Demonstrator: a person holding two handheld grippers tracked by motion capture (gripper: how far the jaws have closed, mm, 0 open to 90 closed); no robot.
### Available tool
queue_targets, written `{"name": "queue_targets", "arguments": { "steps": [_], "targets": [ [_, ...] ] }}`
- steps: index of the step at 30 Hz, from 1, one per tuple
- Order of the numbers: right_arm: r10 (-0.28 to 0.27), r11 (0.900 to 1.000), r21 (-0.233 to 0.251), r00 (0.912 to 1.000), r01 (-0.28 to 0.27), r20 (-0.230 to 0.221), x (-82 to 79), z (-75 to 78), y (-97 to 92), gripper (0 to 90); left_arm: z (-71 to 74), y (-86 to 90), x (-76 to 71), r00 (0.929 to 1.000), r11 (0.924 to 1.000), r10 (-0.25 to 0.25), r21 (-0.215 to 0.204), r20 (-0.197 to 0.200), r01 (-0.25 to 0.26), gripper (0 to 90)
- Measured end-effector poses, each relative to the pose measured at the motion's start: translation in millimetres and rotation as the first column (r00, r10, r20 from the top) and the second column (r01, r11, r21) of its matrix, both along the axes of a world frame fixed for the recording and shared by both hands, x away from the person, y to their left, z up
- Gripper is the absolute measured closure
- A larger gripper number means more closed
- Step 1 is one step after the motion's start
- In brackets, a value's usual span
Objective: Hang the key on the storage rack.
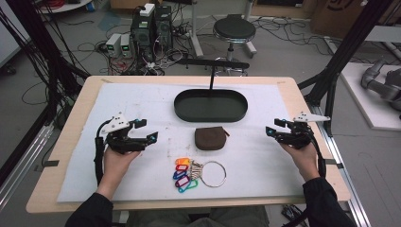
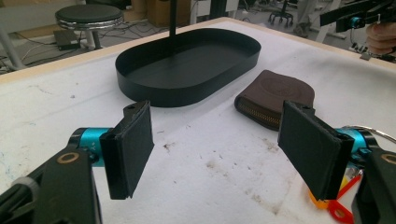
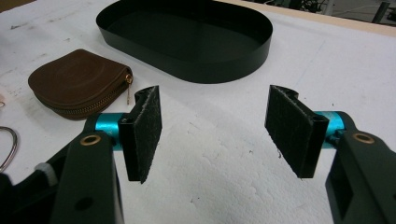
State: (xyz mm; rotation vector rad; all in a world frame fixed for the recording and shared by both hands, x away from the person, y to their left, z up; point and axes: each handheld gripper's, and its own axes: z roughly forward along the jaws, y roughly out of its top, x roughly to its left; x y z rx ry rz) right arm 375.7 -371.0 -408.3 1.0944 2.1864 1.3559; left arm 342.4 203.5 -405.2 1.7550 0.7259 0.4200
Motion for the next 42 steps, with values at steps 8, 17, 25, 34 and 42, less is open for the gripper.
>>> {"name": "queue_targets", "arguments": {
  "steps": [8, 17, 25, 34, 42],
  "targets": [
    [0.001, 1.0, -0.003, 1.0, -0.001, -0.003, -0.5, -0.2, -0.2, 36.1, 2.7, -4.9, 0.5, 0.9998, 0.9999, -0.012, 0.011, 0.012, 0.012, 26.5],
    [-0.016, 0.9998, -0.009, 0.9999, 0.016, 0.0, -5.4, -2.0, -8.5, 36.0, 6.1, -25.6, 2.9, 0.9982, 0.9981, -0.058, 0.024, 0.016, 0.057, 26.5],
    [-0.019, 0.9997, -0.014, 0.9998, 0.019, 0.001, -6.8, -2.3, -9.2, 35.9, 7.7, -46.4, 2.7, 0.9921, 0.9912, -0.126, 0.042, 0.002, 0.125, 27.3],
    [-0.016, 0.9997, -0.018, 0.9999, 0.016, -0.005, -5.7, -3.5, -8.6, 36.0, 5.8, -81.9, -1.0, 0.9709, 0.9695, -0.235, 0.06, -0.046, 0.237, 35.3],
    [-0.01, 0.9996, -0.027, 0.9999, 0.01, -0.006, -5.5, -4.0, -7.1, 36.0, 0.4, -112.2, -2.6, 0.9439, 0.9424, -0.313, 0.088, -0.104, 0.323, 44.3]
  ]
}}
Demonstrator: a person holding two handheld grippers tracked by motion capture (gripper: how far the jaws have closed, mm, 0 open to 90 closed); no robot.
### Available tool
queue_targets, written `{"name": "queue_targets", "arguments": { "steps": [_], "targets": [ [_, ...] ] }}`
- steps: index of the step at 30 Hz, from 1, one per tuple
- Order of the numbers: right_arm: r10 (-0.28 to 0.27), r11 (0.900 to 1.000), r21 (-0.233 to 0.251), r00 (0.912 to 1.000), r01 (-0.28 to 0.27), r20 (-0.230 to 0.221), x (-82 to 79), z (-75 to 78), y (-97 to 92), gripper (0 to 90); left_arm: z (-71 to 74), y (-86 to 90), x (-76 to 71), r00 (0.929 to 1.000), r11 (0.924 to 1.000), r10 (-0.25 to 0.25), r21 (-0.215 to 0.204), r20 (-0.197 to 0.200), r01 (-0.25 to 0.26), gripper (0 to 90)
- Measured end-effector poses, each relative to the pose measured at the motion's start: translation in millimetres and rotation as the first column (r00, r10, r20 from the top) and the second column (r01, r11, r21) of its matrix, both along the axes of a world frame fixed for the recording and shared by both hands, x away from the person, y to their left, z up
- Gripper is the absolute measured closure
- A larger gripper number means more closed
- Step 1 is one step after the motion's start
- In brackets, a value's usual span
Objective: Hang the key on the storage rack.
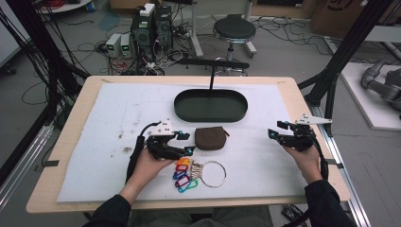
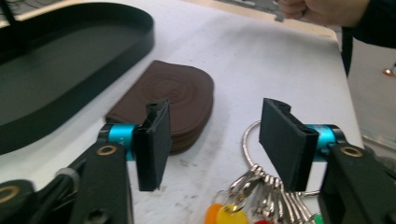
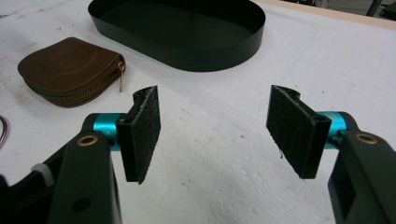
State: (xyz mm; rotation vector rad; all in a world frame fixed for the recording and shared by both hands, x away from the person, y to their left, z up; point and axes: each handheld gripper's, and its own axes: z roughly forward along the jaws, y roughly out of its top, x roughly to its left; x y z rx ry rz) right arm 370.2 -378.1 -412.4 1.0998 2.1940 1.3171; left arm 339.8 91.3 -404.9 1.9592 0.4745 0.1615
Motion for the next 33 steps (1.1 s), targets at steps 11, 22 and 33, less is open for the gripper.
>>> {"name": "queue_targets", "arguments": {
  "steps": [11, 22, 33],
  "targets": [
    [0.006, 0.9999, -0.008, 1.0, -0.006, -0.002, 1.4, -1.3, 1.8, 36.0, -9.3, -47.6, -1.1, 0.9943, 0.9893, -0.1, 0.103, -0.037, 0.104, 53.0],
    [0.013, 0.9998, -0.012, 0.9999, -0.013, -0.006, 1.7, -2.0, 3.4, 36.0, -20.6, -83.6, 1.8, 0.9847, 0.9452, -0.158, 0.277, -0.074, 0.172, 61.5],
    [0.011, 0.9999, -0.006, 0.9999, -0.011, -0.002, 1.1, -1.3, 2.0, 35.6, -29.7, -97.7, 5.1, 0.9818, 0.912, -0.163, 0.365, -0.098, 0.188, 70.1]
  ]
}}
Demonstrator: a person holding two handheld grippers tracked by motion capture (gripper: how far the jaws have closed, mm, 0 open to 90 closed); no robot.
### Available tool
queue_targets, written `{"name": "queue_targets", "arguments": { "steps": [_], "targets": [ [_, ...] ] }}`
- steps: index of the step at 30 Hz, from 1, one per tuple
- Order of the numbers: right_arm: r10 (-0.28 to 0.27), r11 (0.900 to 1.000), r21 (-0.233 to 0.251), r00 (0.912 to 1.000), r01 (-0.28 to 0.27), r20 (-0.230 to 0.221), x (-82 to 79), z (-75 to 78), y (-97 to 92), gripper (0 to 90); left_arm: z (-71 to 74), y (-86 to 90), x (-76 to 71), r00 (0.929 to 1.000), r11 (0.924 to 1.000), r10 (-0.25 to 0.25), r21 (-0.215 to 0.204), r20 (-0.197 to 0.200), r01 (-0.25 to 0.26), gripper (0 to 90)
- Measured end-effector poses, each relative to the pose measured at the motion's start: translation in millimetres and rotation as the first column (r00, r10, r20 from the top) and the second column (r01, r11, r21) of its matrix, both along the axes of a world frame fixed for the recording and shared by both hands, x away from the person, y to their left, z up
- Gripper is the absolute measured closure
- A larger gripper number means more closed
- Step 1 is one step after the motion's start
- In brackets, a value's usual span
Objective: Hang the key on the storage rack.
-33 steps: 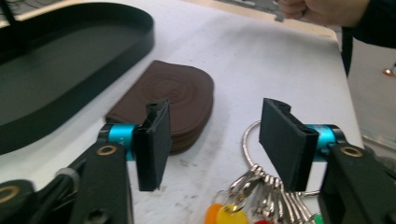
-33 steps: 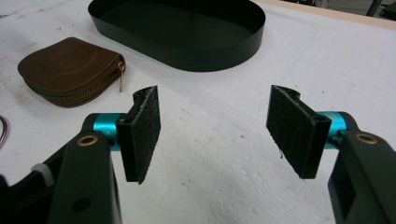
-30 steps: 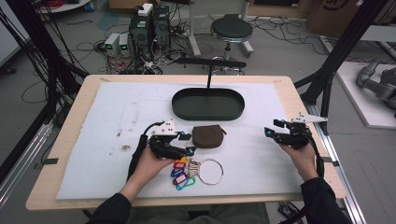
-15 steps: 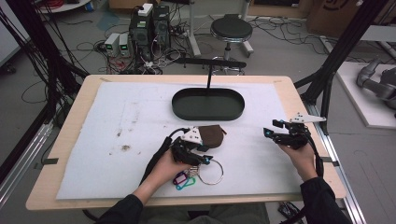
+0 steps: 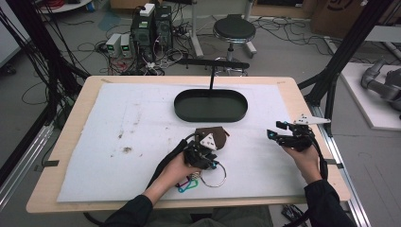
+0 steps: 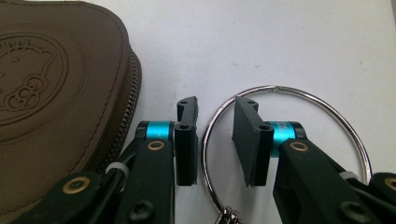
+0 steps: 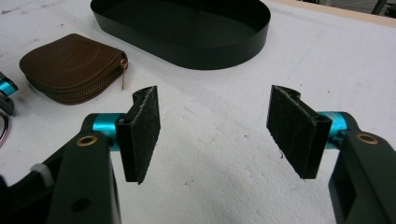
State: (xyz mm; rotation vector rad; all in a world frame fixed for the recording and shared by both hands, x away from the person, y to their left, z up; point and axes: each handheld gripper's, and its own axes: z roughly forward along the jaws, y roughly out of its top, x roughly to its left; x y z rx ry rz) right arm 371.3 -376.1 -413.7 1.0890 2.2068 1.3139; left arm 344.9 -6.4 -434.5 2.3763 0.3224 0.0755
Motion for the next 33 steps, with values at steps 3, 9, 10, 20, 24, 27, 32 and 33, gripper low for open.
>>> {"name": "queue_targets", "arguments": {
  "steps": [3, 9, 10, 20, 24, 27, 32, 33],
  "targets": [
    [0.001, 1.0, 0.001, 1.0, -0.001, 0.0, 0.3, -0.3, -0.3, 35.6, -0.4, 0.0, -0.5, 1.0, 1.0, 0.003, 0.003, 0.008, -0.003, 72.3],
    [0.004, 1.0, 0.001, 1.0, -0.004, 0.001, 0.1, -0.4, -0.5, 35.6, -0.7, 2.5, -1.1, 0.9999, 1.0, -0.001, -0.003, 0.016, 0.001, 84.6],
    [0.004, 1.0, 0.001, 1.0, -0.004, 0.001, 0.1, -0.4, -0.5, 35.6, -0.7, 3.0, -0.3, 0.9999, 1.0, -0.005, -0.005, 0.015, 0.005, 84.6],
    [0.001, 1.0, 0.004, 1.0, -0.001, 0.004, -0.6, 0.4, -1.6, 35.6, 14.5, 31.5, 7.8, 0.9988, 0.9816, 0.04, -0.186, -0.028, -0.045, 86.1],
    [0.002, 1.0, 0.005, 1.0, -0.002, 0.004, -0.7, 0.3, -1.6, 35.6, 24.3, 45.4, 6.5, 0.9989, 0.9648, 0.048, -0.259, -0.001, -0.046, 86.2],
    [0.002, 1.0, 0.006, 1.0, -0.002, 0.004, -0.6, 0.3, -1.5, 35.6, 31.7, 57.7, 0.9, 0.9992, 0.9555, 0.028, -0.295, 0.03, -0.018, 86.2],
    [0.001, 1.0, 0.003, 1.0, -0.001, 0.003, -1.1, 0.4, -1.1, 35.6, 35.8, 63.9, -8.8, 0.9979, 0.9568, 0.003, -0.29, 0.065, 0.016, 86.2],
    [0.002, 1.0, 0.004, 1.0, -0.002, 0.006, -1.0, 0.4, -1.3, 35.6, 37.1, 64.6, -12.0, 0.9968, 0.9575, -0.006, -0.287, 0.08, 0.029, 86.2]
  ]
}}
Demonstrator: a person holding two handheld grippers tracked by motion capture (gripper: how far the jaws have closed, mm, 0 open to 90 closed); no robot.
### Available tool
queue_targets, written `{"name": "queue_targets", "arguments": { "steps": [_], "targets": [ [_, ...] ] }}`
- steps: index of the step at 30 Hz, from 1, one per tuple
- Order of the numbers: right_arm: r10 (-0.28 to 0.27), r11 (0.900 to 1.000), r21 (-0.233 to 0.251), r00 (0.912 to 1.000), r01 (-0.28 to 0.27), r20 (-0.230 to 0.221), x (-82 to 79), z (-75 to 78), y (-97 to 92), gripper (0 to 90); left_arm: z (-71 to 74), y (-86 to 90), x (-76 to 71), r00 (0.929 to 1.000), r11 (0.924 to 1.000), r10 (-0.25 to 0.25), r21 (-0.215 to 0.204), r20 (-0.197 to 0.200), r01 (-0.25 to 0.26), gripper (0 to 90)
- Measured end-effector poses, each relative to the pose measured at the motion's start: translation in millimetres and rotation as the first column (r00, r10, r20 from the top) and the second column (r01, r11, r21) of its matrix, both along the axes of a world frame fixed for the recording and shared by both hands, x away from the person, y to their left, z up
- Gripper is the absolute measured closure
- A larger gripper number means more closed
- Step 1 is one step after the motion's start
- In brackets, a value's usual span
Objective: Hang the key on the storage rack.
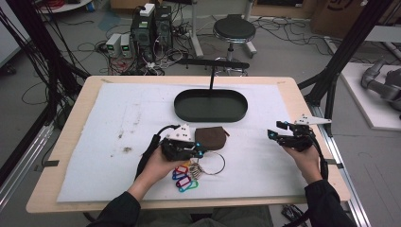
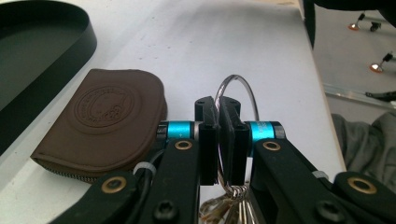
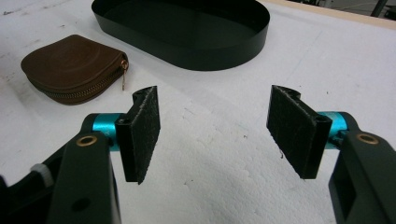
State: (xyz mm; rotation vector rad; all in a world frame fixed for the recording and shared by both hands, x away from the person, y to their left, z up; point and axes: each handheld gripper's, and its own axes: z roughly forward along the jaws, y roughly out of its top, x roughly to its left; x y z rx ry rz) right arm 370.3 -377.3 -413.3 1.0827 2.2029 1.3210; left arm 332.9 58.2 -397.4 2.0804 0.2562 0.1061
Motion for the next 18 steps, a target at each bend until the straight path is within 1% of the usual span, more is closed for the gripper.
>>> {"name": "queue_targets", "arguments": {
  "steps": [2, 4, 6, 9, 11, 14, 18],
  "targets": [
    [-0.002, 1.0, 0.0, 1.0, 0.002, -0.001, 0.0, 0.0, 0.1, 35.6, 0.9, 0.6, -3.0, 0.9998, 0.9999, -0.014, 0.001, 0.013, 0.014, 86.2],
    [-0.002, 1.0, 0.0, 1.0, 0.002, -0.005, -0.2, 0.0, 0.4, 35.6, 1.6, 1.7, -4.8, 0.9996, 0.9997, -0.024, 0.002, 0.013, 0.024, 86.1],
    [0.002, 1.0, -0.001, 1.0, -0.002, -0.002, -0.3, 0.0, 0.5, 35.6, 1.4, 3.4, -4.8, 0.999, 0.999, -0.045, -0.005, -0.001, 0.045, 86.0],
    [-0.001, 1.0, 0.0, 1.0, 0.001, -0.002, 0.0, 0.0, -0.3, 35.6, 0.0, 5.1, -4.6, 0.9983, 0.9984, -0.056, 0.005, -0.015, 0.056, 85.8],
    [-0.002, 1.0, 0.001, 1.0, 0.002, -0.004, 0.0, -0.1, -0.3, 35.6, -1.4, 5.6, -4.0, 0.9979, 0.9979, -0.063, 0.011, -0.017, 0.063, 85.7],
    [-0.001, 1.0, 0.0, 1.0, 0.001, -0.002, 0.1, -0.2, 0.0, 35.6, -2.7, 5.1, -3.6, 0.9972, 0.9978, -0.065, 0.011, -0.037, 0.066, 85.0],
    [0.0, 1.0, 0.0, 1.0, 0.0, -0.003, 0.2, -0.3, -0.3, 35.6, -6.4, 1.9, -3.7, 0.9947, 0.9955, -0.085, 0.038, -0.058, 0.087, 82.4]
  ]
}}
